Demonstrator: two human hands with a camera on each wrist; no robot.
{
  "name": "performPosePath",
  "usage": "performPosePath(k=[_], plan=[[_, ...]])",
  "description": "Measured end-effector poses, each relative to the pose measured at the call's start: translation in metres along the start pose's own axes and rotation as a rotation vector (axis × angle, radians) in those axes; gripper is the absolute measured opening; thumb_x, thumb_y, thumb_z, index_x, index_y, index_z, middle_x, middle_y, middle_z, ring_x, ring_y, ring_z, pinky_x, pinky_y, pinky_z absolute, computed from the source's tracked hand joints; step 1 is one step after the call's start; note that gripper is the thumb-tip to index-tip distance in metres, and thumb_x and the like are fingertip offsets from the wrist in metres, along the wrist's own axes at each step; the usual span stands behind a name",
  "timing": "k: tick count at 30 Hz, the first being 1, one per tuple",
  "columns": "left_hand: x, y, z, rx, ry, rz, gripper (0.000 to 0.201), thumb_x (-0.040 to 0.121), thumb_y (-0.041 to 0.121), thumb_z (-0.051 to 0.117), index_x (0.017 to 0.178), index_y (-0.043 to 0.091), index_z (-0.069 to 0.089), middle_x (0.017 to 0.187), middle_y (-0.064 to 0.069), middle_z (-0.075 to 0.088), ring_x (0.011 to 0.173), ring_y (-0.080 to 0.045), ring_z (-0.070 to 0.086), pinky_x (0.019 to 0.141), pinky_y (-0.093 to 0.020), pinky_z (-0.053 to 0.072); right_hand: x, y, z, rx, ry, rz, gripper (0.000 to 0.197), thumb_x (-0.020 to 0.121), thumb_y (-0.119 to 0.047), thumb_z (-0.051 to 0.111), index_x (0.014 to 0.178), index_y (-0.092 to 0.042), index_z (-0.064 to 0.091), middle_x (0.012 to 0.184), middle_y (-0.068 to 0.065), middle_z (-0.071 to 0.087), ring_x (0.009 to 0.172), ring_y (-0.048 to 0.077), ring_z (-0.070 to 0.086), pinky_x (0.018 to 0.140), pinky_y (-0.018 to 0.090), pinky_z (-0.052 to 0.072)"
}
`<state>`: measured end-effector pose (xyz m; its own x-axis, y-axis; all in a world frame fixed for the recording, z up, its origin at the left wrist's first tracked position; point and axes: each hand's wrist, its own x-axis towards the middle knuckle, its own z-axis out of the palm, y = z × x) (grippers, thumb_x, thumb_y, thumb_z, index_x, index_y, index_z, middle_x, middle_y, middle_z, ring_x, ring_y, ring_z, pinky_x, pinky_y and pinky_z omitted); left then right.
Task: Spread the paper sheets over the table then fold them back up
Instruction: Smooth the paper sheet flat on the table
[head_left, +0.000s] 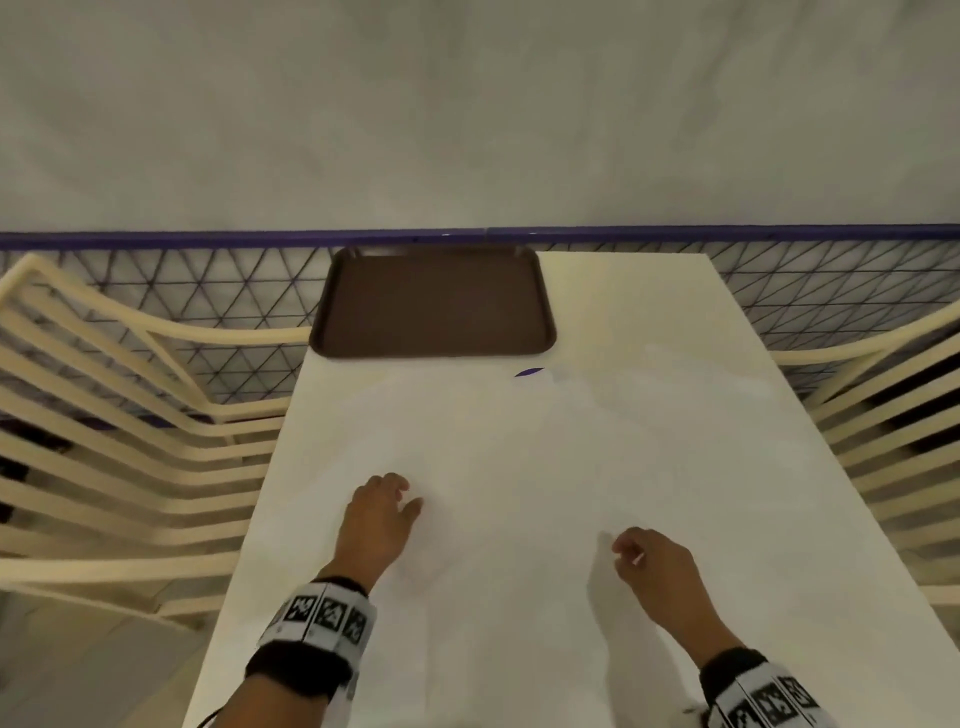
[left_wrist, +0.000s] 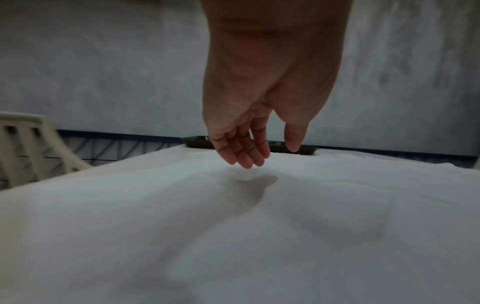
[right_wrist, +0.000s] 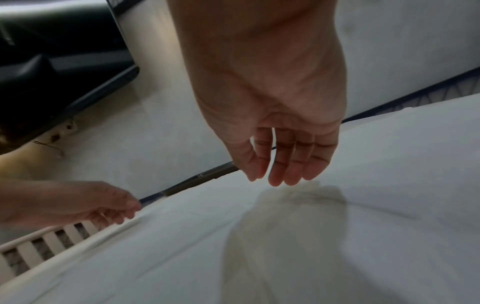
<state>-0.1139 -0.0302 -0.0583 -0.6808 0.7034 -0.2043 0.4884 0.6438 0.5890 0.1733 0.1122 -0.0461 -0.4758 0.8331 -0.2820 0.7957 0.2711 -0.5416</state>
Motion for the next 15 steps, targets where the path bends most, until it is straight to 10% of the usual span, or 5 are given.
performPosePath(k=[10, 15], plan=[[0.048, 0.070, 0.039, 0.199, -0.143, -0.205, 0.081, 0.082, 0.037, 0.068, 0.134, -0.006, 0.023, 0.130, -0.023, 0.041, 0.117, -0.032, 0.049, 0.094, -0.032, 0.043, 0.006, 0.024, 0.009, -0.017, -0.075, -0.041, 0.041, 0.080, -0.003, 0.055, 0.066, -0.039, 0.040, 0.079, -0.004, 0.053, 0.079, 0.015, 0.055, 0.074, 0.022, 0.042], [0.046, 0.077, 0.034, 0.006, 0.006, -0.220, 0.035, 0.083, 0.013, 0.068, 0.110, -0.002, 0.051, 0.109, -0.020, 0.061, 0.099, -0.034, 0.059, 0.075, -0.032, 0.044, 0.009, 0.029, 0.008, 0.039, -0.086, -0.070, 0.043, 0.077, 0.001, 0.056, 0.065, -0.038, 0.042, 0.073, -0.011, 0.047, 0.068, 0.002, 0.046, 0.066, 0.014, 0.037]])
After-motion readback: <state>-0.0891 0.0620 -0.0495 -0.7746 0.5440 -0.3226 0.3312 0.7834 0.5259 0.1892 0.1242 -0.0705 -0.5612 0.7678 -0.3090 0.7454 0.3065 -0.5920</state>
